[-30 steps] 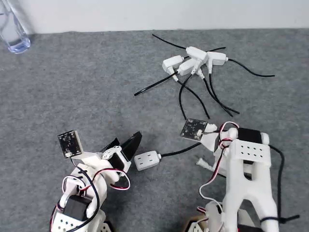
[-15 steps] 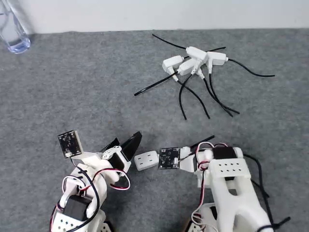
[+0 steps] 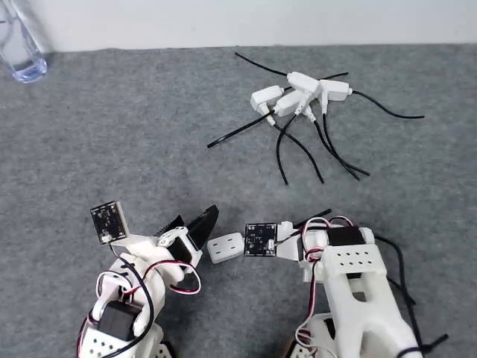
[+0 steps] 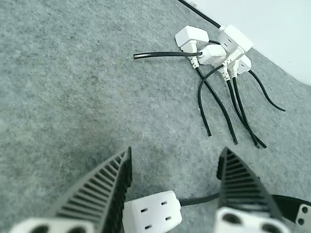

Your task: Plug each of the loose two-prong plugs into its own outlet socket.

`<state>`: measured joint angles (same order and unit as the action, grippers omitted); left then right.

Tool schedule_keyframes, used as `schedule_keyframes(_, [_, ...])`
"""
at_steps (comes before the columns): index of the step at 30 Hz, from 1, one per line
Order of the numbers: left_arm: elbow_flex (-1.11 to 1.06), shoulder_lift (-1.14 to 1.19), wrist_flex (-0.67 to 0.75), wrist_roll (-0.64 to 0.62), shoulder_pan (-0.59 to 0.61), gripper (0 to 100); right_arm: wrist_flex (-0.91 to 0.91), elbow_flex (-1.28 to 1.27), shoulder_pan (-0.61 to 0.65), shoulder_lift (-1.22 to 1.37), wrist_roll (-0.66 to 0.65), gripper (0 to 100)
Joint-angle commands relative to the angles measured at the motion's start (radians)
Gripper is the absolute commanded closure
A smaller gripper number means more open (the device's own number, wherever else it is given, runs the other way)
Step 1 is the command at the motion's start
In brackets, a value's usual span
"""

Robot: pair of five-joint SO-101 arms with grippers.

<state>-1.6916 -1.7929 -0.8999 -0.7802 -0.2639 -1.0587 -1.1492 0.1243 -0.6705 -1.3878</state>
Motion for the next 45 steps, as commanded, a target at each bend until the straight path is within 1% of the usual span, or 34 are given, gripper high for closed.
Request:
schedule_keyframes(1, [0.007, -0.006, -0.003, 0.012, 0.002, 73, 0.025, 0.025, -0.041, -0.008, -0.009, 73.1])
schedule_keyframes(5, [0.007, -0.006, -0.002, 0.012, 0.002, 73, 0.013, 0.064, -0.076, 0.079, -0.009, 73.1])
schedule_keyframes(8, [0.007, -0.006, -0.002, 0.012, 0.002, 73, 0.015, 0.100, -0.074, 0.185, -0.006, 73.1])
schedule_keyframes(10, [0.007, -0.006, -0.002, 0.012, 0.003, 73, 0.021, 0.130, -0.071, 0.252, 0.018, 73.1])
schedule_keyframes(15, [0.007, -0.006, -0.002, 0.012, 0.005, 73, 0.021, 0.203, -0.070, 0.360, 0.034, 73.1])
schedule_keyframes(20, [0.007, -0.006, -0.002, 0.012, 0.003, 73, 0.021, 0.247, -0.064, 0.421, 0.034, 73.1])
schedule_keyframes(25, [0.007, -0.006, -0.002, 0.012, 0.002, 73, 0.022, 0.249, -0.012, 0.481, 0.035, 73.5])
schedule_keyframes(31, [0.007, -0.006, -0.002, 0.012, 0.002, 73, 0.024, 0.247, 0.002, 0.495, 0.048, 73.6])
schedule_keyframes(34, [0.007, -0.008, 0.000, 0.012, 0.002, 73, -0.013, 0.247, 0.027, 0.495, 0.048, 73.7])
schedule_keyframes(36, [0.007, -0.008, 0.000, 0.012, 0.002, 73, -0.019, 0.244, 0.036, 0.496, 0.048, 75.7])
schedule_keyframes(40, [0.007, -0.008, 0.000, 0.012, 0.002, 73, -0.022, 0.242, 0.039, 0.499, 0.048, 85.4])
schedule_keyframes(45, [0.007, -0.008, 0.000, 0.012, 0.002, 73, -0.022, 0.242, 0.039, 0.501, 0.048, 86.6])
